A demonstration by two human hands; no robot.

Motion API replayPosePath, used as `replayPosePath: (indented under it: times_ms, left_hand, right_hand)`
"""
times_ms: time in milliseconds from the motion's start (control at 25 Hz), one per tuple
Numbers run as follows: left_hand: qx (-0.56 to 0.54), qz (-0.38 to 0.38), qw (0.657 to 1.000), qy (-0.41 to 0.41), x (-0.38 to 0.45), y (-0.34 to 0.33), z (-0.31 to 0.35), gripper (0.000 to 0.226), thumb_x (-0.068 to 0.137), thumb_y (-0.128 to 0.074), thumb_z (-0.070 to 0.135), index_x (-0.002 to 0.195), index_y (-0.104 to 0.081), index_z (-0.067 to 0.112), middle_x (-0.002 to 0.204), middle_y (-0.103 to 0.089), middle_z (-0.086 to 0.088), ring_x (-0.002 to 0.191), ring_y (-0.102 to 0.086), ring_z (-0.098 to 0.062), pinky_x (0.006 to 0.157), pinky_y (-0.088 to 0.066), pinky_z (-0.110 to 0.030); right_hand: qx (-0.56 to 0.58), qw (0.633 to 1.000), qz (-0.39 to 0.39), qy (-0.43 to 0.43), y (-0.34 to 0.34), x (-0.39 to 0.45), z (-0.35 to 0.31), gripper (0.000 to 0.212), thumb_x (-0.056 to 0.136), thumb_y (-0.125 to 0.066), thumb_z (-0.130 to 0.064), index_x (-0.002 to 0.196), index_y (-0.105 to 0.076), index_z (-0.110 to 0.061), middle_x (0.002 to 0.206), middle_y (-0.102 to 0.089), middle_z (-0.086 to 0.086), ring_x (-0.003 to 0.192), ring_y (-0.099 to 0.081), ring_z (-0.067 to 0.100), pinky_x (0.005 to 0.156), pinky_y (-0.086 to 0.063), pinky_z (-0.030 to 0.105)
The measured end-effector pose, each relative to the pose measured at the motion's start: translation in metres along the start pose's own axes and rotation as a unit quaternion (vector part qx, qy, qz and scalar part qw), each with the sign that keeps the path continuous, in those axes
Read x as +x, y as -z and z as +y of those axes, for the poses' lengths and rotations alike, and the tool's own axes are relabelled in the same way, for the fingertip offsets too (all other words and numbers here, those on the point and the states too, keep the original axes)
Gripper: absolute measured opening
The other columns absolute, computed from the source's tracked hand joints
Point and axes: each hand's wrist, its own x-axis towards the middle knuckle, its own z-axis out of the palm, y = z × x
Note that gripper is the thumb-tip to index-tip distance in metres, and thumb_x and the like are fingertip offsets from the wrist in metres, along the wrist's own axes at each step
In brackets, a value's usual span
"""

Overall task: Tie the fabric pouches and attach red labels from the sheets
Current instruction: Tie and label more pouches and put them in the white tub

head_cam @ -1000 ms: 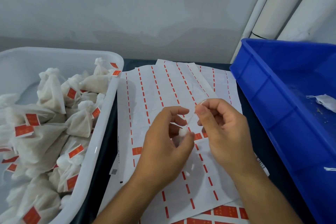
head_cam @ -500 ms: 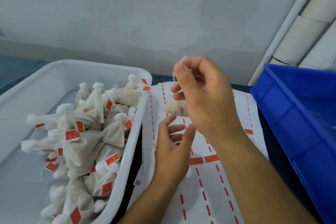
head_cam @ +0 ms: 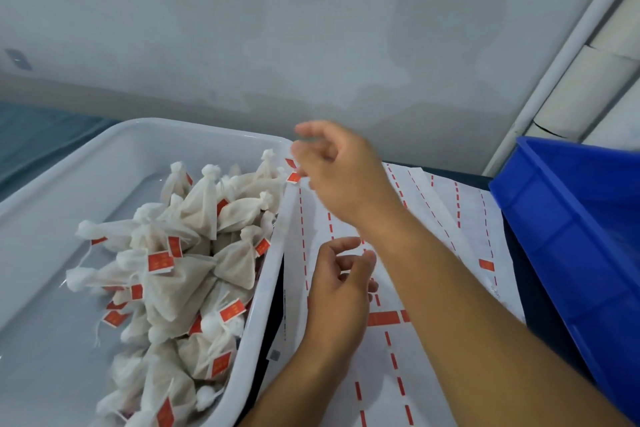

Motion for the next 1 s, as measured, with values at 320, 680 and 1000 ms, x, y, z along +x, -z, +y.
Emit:
replayPosePath:
  times_ms: [320,680,1000]
  left_hand:
    - [0.203,-0.001,0.979,-0.018,0.002,0.006,-0.001,0.033,0.095,-0.07,0.038,0.114,-0.047,0.051,0.101,-0.06,0.017,0.079,-0.07,-0.005,0.051,-0.05,-0.01]
    - [0.523,-0.037,0.846,-0.096,0.007,0.023,-0.012,0.078,0.077,-0.077,0.063,0.137,-0.027,0.059,0.127,-0.056,0.017,0.105,-0.065,-0.015,0.088,-0.062,-0.041]
    - [0.527,-0.054,0.843,-0.088,0.012,0.029,-0.015,0.078,0.077,-0.078,0.061,0.138,-0.029,0.059,0.121,-0.057,0.017,0.099,-0.064,-0.014,0.088,-0.062,-0.041]
  right_hand:
    - [-0.237,0.941,0.217,-0.105,0.214,0.013,0.035,0.031,0.091,-0.066,-0.032,0.122,-0.068,-0.029,0.122,-0.069,-0.004,0.111,-0.065,0.021,0.1,-0.053,0.042]
    - [-0.358,0.805,0.011,-0.472,0.368,-0.086,0.181,0.02,0.092,-0.074,-0.026,0.109,-0.07,-0.017,0.101,-0.066,0.008,0.085,-0.063,0.03,0.069,-0.054,0.04]
    - [-0.267,0.741,-0.187,-0.587,0.404,-0.142,0.229,0.035,0.087,-0.075,-0.013,0.121,-0.068,-0.012,0.111,-0.072,0.03,0.077,-0.073,0.033,0.072,-0.058,0.048]
